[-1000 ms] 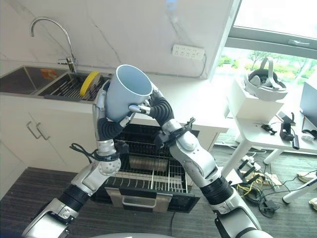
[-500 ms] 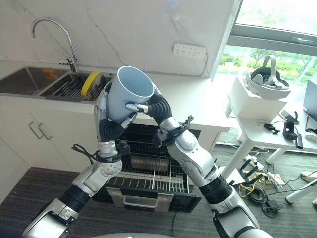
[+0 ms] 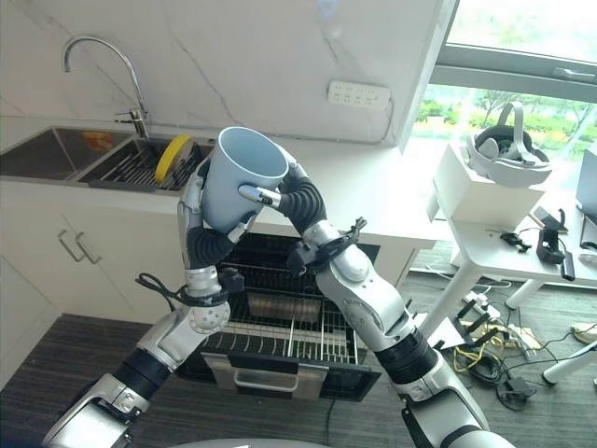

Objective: Place the dishes in the dishwasher.

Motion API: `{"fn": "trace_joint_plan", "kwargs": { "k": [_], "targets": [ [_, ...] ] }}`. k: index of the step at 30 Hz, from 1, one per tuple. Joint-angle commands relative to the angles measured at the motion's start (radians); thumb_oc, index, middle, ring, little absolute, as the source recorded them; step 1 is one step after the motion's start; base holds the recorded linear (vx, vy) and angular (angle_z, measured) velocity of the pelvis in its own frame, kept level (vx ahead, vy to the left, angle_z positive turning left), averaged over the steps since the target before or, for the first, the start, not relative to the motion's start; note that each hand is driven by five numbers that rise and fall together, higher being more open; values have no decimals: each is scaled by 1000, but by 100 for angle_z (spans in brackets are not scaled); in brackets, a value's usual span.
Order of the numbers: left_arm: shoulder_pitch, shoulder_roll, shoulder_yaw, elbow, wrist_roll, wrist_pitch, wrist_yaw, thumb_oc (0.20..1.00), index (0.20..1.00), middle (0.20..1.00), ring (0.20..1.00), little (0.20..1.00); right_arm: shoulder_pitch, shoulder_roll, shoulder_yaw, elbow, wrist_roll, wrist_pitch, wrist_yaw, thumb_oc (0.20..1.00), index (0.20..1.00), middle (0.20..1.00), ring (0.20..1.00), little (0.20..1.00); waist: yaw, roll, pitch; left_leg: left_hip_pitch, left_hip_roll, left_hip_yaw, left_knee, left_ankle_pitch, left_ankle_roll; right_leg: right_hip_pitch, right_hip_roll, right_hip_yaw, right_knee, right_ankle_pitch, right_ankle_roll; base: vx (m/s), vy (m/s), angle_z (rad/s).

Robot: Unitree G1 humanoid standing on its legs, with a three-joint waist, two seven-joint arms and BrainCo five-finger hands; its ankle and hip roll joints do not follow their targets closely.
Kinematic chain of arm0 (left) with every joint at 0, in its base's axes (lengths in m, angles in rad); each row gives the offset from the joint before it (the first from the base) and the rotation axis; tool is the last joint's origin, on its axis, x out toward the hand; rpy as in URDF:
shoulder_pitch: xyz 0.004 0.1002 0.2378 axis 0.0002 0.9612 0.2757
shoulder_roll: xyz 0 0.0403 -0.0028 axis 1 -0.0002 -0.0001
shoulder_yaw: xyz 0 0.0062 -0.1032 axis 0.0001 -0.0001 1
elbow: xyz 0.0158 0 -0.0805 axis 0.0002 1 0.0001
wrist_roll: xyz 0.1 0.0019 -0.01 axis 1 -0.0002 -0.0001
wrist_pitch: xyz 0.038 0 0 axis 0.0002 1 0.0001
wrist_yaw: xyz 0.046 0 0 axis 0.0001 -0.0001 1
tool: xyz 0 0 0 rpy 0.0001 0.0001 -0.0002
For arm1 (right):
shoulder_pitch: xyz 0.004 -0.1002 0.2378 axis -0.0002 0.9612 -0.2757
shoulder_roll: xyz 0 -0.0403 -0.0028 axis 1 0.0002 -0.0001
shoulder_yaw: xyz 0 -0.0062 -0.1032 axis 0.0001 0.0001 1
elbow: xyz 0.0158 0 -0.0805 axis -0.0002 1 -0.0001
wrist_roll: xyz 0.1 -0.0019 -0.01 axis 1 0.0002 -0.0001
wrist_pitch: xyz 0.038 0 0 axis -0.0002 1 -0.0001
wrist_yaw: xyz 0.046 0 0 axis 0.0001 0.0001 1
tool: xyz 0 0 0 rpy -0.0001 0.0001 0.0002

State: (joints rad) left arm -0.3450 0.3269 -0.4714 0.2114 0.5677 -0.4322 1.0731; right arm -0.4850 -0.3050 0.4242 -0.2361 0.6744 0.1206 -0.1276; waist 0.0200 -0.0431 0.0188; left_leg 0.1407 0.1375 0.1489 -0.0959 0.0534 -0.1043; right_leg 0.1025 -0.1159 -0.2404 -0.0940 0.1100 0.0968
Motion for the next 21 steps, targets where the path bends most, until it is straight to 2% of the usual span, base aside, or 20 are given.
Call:
{"fn": "trace_joint_plan", "kwargs": {
  "k": [1,13,14,15,19,21],
  "targets": [
    [-97,4,-91,48,25,-29,-19,200,200,200,200,200,-181,31,-9,-81,-11,-73,11,200,200,200,200,200,16,-26,25,26,1,37,9,-130,13,79,-81,-20,7,-108,87,0,0,0],
    [-95,-3,-90,45,-30,-43,-53,200,200,200,200,200,-185,15,-13,-79,-98,-78,4,200,200,200,200,200,12,-30,30,28,0,37,9,-134,15,75,-83,-14,7,-103,90,0,0,0],
    [-94,-5,-91,41,-39,-40,-67,573,573,573,573,573,-186,16,-13,-78,-104,-77,3,200,200,200,200,200,12,-30,31,28,0,37,9,-134,15,75,-83,-14,7,-104,90,0,0,0],
    [-93,-4,-90,34,-41,-51,-81,1000,1000,1000,1000,1000,-188,13,-15,-80,-111,-73,-3,200,200,200,200,200,13,-31,32,29,1,38,9,-134,14,75,-83,-15,7,-103,91,-32,-1,0],
    [-108,10,-88,2,-85,-83,-176,1000,1000,1000,1000,1000,-179,-2,-24,-64,-138,-70,-24,200,200,200,200,200,9,-27,33,31,2,39,9,-134,15,75,-83,-14,7,-102,91,-9,0,0],
    [-109,20,-76,-10,-132,-79,-228,1000,1000,1000,1000,1000,-164,-6,-41,-55,-145,-67,-23,200,200,200,200,200,5,-22,32,32,2,40,9,-133,14,75,-82,-10,7,-102,91,0,0,0]
  ]
}}
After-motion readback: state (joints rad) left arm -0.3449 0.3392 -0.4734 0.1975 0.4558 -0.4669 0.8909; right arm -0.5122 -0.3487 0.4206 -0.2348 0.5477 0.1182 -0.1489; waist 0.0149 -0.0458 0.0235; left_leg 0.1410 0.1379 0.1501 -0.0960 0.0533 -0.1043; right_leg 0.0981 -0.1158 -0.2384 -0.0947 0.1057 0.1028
